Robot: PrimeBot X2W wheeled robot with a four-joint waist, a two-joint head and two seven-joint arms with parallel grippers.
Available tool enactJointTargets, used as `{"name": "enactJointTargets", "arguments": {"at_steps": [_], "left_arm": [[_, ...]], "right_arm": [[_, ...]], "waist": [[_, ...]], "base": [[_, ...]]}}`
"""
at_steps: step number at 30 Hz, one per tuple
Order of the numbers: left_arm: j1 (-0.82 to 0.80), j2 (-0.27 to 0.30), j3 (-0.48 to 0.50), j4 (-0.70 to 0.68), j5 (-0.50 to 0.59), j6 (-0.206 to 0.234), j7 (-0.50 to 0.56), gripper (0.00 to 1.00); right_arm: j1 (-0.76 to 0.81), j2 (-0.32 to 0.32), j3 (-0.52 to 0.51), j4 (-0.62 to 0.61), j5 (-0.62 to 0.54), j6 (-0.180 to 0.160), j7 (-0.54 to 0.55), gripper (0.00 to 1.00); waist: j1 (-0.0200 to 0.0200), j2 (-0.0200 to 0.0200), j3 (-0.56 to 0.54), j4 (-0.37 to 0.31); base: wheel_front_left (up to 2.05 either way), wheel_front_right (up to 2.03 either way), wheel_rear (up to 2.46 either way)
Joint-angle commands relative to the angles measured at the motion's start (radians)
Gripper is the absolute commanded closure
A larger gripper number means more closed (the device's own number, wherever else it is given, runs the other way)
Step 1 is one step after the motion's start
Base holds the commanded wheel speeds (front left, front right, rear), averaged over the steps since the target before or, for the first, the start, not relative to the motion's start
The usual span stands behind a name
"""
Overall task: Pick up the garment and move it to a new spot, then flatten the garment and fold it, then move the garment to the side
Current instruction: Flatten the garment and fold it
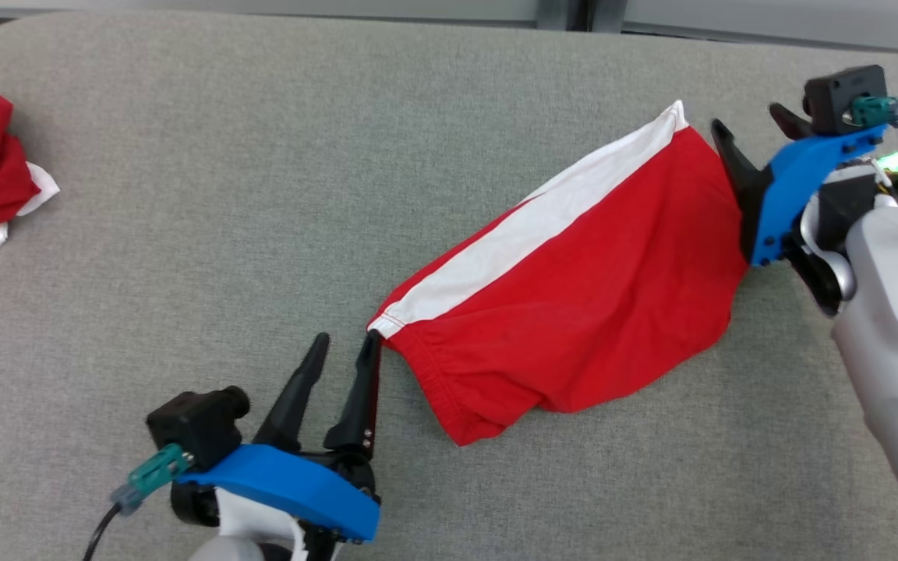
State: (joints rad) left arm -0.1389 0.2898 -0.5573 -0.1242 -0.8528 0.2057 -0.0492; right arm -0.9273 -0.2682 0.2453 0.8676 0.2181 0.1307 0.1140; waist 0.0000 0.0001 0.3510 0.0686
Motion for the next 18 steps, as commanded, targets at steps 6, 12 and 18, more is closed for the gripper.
{"name": "enactJointTargets", "arguments": {"at_steps": [6, 12, 18], "left_arm": [[0.030, 0.047, 0.064, -0.045, 0.016, 0.024, -0.056, 0.00], [0.019, 0.075, 0.116, -0.056, 0.035, 0.039, -0.104, 0.00], [0.012, 0.094, 0.149, -0.046, 0.046, 0.048, -0.130, 0.00]], "right_arm": [[0.058, -0.057, 0.035, 0.029, 0.066, 0.000, 0.081, 0.00], [0.101, -0.054, 0.049, 0.048, 0.130, 0.000, 0.135, 0.00], [0.122, -0.024, 0.099, 0.047, 0.182, 0.001, 0.191, 0.82]], "waist": [[0.0000, -0.0001, -0.027, 0.012], [0.0000, -0.0001, -0.012, 0.025], [0.0000, -0.0001, -0.010, 0.022]], "base": [[0.00, 0.00, 0.00], [0.00, 0.00, 0.00], [0.00, 0.00, 0.00]]}}
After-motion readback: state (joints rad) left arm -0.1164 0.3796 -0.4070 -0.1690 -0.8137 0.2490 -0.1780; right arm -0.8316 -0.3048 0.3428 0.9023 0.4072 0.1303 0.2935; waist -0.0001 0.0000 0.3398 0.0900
